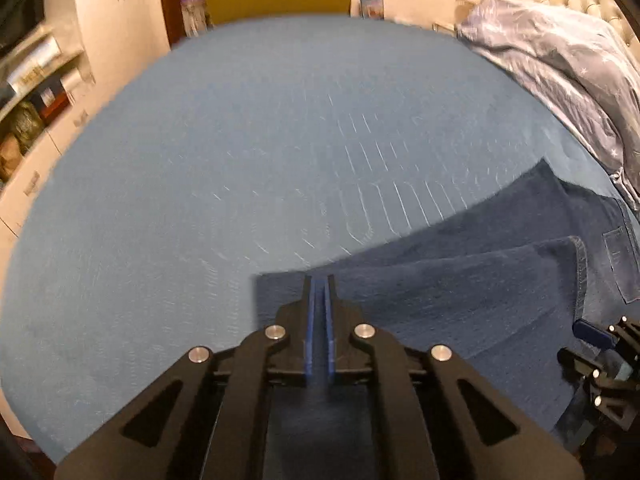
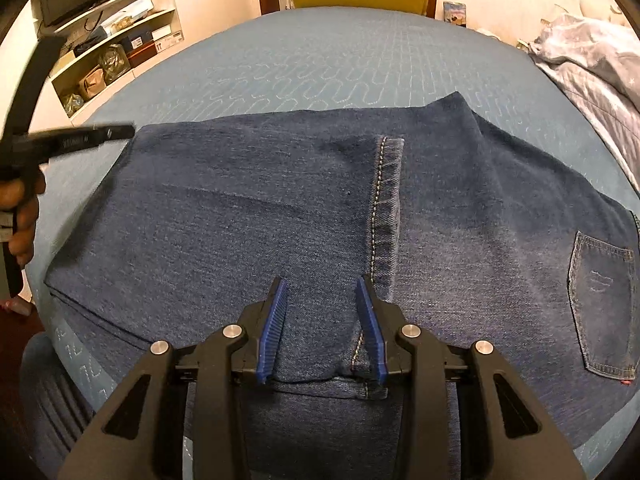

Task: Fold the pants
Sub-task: 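Grasp the stitched hem seam of the jeans with the right tool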

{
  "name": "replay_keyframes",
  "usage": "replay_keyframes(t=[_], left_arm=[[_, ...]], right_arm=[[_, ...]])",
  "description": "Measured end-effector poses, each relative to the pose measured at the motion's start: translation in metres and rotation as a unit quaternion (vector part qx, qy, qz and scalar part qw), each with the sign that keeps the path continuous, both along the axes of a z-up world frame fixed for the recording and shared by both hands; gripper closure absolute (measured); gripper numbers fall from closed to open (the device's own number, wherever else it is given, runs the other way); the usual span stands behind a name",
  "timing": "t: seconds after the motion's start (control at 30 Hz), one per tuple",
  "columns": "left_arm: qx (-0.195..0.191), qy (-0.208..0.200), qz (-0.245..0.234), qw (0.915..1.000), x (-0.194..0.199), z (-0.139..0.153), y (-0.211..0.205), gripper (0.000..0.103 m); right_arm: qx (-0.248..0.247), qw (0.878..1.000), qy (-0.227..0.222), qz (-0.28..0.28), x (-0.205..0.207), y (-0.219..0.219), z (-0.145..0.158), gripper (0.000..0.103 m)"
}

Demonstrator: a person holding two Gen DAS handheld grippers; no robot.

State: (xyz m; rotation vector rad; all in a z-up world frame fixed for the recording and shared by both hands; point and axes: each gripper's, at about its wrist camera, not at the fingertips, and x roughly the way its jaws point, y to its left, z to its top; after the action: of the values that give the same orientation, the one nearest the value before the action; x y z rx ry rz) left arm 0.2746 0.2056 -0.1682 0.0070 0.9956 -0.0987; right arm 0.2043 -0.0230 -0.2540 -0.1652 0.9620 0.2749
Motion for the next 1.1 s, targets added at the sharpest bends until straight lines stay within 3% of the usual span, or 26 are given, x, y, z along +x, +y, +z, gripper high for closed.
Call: replay_keyframes(t=[0.13, 0.2, 0.27, 0.3, 0.33, 0.47, 0.5, 0.57, 0.6, 0.63, 0.83, 1.1], left_arm=[[-0.015, 0.015, 0.029, 0.9994, 0.008, -0.003, 0.003, 0.097], [-0.050, -0.008, 0.043, 0.9978, 0.000, 0.011, 0.011, 0.090], [-0.064, -0.049, 0.068, 0.9944, -0.018, 0.032, 0.018, 0.059], [-0.061, -0.066, 0.087, 0.9921, -0.029, 0.040, 0.021, 0.039], [-0.068, -0.076, 0.091, 0.9906, -0.041, 0.045, 0.023, 0.037], [-0.086, -0.077, 0.086, 0.9895, -0.086, 0.042, 0.022, 0.037], [-0.089, -0.080, 0.075, 0.9899, -0.097, 0.039, 0.020, 0.038], [-0.047, -0.067, 0.078, 0.9936, -0.120, 0.026, 0.014, 0.061], [-0.030, -0.054, 0.084, 0.9945, -0.127, 0.018, 0.011, 0.081], [-0.033, -0.043, 0.082, 0.9952, -0.134, 0.012, 0.007, 0.082], [-0.022, -0.056, 0.066, 0.9960, -0.156, -0.001, -0.010, 0.082], [0.013, -0.024, 0.056, 0.9980, -0.148, -0.021, -0.029, 0.078]], right_arm=[[0.004, 1.000, 0.005, 0.000, 0.000, -0.001, 0.000, 0.066], [0.005, 1.000, 0.009, 0.001, 0.002, -0.002, 0.001, 0.066], [0.005, 1.000, 0.010, 0.000, 0.004, -0.003, 0.001, 0.066], [0.005, 1.000, 0.011, 0.000, 0.005, -0.004, 0.001, 0.066], [0.006, 1.000, 0.011, -0.001, 0.005, -0.005, 0.002, 0.066], [0.011, 1.000, 0.012, 0.000, 0.008, -0.008, 0.003, 0.060], [0.017, 1.000, 0.013, 0.004, 0.008, -0.007, 0.003, 0.051], [0.019, 0.999, 0.020, 0.020, 0.008, -0.004, 0.006, 0.042], [0.011, 0.999, 0.021, 0.022, 0.006, -0.001, 0.008, 0.037], [0.003, 1.000, 0.018, 0.020, 0.005, 0.001, 0.012, 0.035], [-0.008, 0.999, -0.035, -0.009, 0.014, 0.004, 0.054, 0.035], [-0.035, 0.998, -0.026, -0.039, 0.054, 0.006, 0.041, 0.035]])
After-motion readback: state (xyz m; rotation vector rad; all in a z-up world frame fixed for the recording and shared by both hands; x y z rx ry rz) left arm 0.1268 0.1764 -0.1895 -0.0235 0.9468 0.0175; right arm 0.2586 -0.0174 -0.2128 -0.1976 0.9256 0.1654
